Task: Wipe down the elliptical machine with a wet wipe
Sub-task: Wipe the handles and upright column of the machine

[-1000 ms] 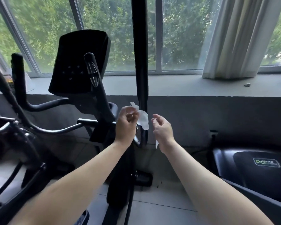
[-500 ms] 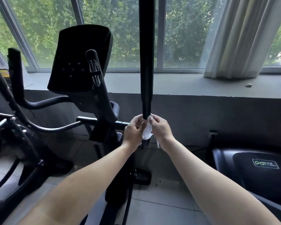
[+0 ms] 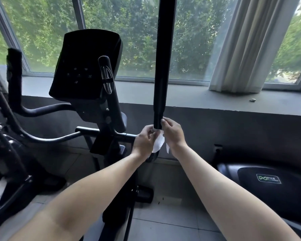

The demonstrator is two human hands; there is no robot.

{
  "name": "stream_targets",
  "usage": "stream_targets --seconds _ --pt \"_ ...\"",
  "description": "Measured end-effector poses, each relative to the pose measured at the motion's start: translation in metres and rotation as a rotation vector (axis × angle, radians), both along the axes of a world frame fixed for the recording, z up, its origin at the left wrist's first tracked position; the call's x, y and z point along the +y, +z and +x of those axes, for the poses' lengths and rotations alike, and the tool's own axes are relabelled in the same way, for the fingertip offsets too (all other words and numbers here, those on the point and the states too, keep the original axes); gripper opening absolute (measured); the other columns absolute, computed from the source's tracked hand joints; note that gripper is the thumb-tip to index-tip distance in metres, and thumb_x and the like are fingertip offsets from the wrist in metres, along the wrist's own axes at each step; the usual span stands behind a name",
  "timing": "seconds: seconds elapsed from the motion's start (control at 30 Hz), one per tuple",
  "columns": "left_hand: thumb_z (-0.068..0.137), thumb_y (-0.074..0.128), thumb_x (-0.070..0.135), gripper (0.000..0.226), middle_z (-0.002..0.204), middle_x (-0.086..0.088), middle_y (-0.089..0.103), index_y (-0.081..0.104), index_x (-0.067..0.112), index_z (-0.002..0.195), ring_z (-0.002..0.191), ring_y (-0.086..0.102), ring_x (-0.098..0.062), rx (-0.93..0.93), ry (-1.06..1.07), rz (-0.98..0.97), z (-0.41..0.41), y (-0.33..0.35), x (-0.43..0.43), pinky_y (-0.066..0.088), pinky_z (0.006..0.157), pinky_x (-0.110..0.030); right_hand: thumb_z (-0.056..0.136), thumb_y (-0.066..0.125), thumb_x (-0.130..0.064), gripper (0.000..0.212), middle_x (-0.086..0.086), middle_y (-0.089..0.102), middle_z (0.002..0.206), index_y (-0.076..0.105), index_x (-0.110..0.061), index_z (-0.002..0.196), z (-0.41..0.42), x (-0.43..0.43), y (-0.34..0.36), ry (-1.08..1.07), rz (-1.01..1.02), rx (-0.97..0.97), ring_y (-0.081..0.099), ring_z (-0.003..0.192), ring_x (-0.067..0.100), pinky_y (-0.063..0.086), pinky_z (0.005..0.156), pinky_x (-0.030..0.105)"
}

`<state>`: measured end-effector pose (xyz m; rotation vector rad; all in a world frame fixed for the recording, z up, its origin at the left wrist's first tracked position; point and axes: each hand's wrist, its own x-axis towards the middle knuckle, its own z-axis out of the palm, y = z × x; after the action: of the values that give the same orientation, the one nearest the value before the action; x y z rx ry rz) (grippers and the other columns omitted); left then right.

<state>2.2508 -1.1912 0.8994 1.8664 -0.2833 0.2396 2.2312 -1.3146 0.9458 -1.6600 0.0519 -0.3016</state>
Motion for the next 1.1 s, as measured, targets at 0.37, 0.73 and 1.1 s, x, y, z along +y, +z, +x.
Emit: stream_targets --seconds 0.37,0.73,1.1 --pt "0.100 0.065 0.021 0.028 0.107 0.011 0.073 0.063 0.023 0.128 0.094 0.068 0.006 -0.105 -0.062 -0.053 0.009 0.040 0.007 0.049 0.082 -0.009 0.100 0.057 -0.042 0.022 -0.013 0.077 0.097 0.078 -0.035 0.102 -0.005 0.010 0.004 -0.023 -0.055 -0.009 0.071 0.096 0.003 0.055 0.088 0.028" --pt "0.103 0.054 0.035 0.015 0.094 0.018 0.074 0.065 0.042 0.111 0.093 0.068 -0.004 0.070 -0.186 0.118 0.003 -0.018 0.013 0.057 0.086 -0.039 0.104 0.054 -0.033 0.020 -0.009 0.071 0.105 0.074 -0.033 0.104 -0.012 0.013 -0.011 -0.104 -0.155 0.018 0.065 0.098 0.004 0.046 0.080 0.018" --pt "0.104 0.056 0.030 0.014 0.069 0.018 0.061 0.058 0.033 0.090 0.067 0.057 -0.005 -0.222 -0.055 -0.082 0.009 0.039 -0.011 0.044 0.063 -0.022 0.107 0.044 -0.019 0.032 -0.026 0.062 0.059 0.072 -0.020 0.090 -0.012 -0.001 -0.017 -0.057 -0.098 0.070 0.057 0.059 -0.011 0.040 0.060 0.009"
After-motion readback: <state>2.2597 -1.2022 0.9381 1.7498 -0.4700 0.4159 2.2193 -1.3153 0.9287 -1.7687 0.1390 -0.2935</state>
